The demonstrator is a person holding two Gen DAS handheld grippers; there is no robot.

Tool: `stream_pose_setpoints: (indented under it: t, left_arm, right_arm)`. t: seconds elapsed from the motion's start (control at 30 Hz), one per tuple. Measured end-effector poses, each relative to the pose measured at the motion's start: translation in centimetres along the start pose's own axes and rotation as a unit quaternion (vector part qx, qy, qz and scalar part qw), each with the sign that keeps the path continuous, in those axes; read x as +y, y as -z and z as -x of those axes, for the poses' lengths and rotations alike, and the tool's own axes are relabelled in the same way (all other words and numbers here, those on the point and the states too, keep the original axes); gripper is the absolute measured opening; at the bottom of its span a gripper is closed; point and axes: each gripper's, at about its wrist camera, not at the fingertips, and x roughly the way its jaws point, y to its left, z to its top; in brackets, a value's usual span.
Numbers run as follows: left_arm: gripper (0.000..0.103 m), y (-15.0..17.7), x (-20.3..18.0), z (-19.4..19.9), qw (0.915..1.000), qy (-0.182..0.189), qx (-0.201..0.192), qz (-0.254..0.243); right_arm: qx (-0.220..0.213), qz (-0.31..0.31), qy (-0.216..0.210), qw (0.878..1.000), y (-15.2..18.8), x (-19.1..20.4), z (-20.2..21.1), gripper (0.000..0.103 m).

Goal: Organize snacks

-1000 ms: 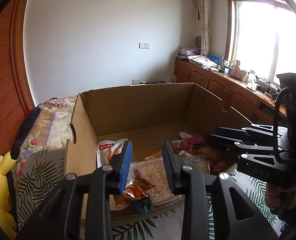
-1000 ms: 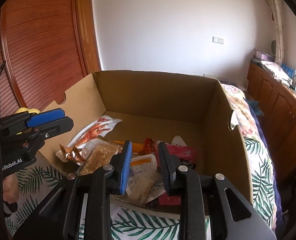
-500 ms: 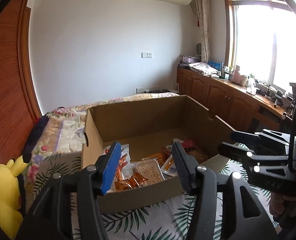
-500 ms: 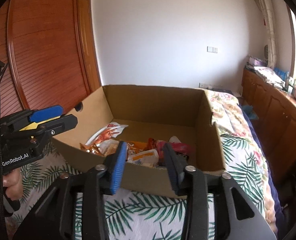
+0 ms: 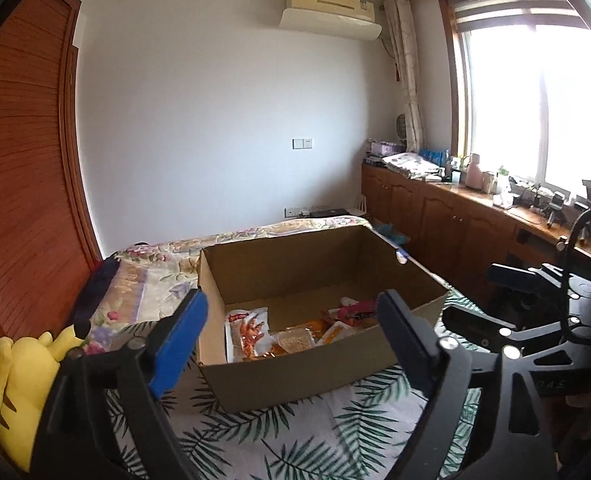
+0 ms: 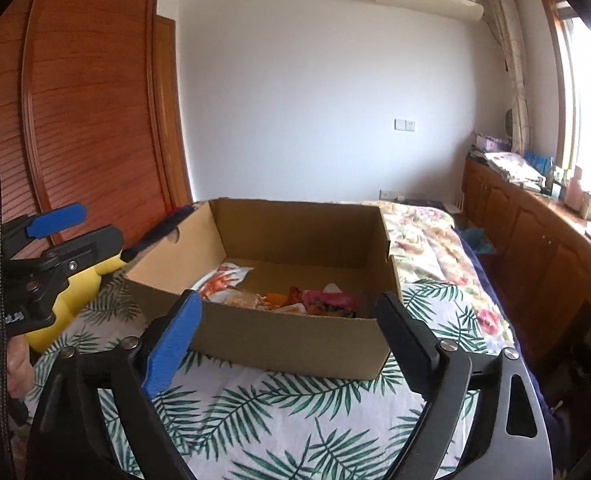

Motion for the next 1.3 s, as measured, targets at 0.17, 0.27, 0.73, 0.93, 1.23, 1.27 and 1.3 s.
stream_pose_setpoints:
  t: [0.17,0.27,0.73,0.93,1.23,1.27,1.3]
  left_arm:
    - [0.098,-0.2,-0.6,2.5,1.0000,-0.001,-0.004,-0.002]
    - [0.099,-0.1,-1.0,4.5,0.9999,-0.003,-0.012,-0.001]
    - [0.103,0.9,-3.5,11.8,0.9989,-0.037,-0.026,-0.014]
    - [0.103,2.4,-3.8,13.9,0.9990,-0.033,-0.029,0.000]
    - [0.103,4.5,-4.1,15.0,0.9987,-0.045,-0.020,0.013]
    - [0.103,4.8,-4.2,15.0,0.9986,-0.047,-0.019,0.013]
    - [0.103,5.2,-4.3,15.1,0.9987,-0.047,-0.017,0.014]
  right_arm:
    - [-0.014,0.000,0.003,1.000,0.1,0.6,2.5,0.100]
    - [-0.023,0.000,0.005,1.000,0.0,1.0,4.4,0.103]
    - [-0.067,0.002,0.018,0.998,0.2,2.8,13.0,0.103]
    - [-0.079,-0.001,0.029,0.996,1.4,3.6,15.2,0.103]
    - [-0.079,-0.012,0.035,0.996,3.7,3.7,16.7,0.103]
    - [-0.078,-0.013,0.037,0.996,4.0,3.7,16.8,0.103]
    - [-0.077,-0.013,0.037,0.996,4.2,3.8,16.9,0.103]
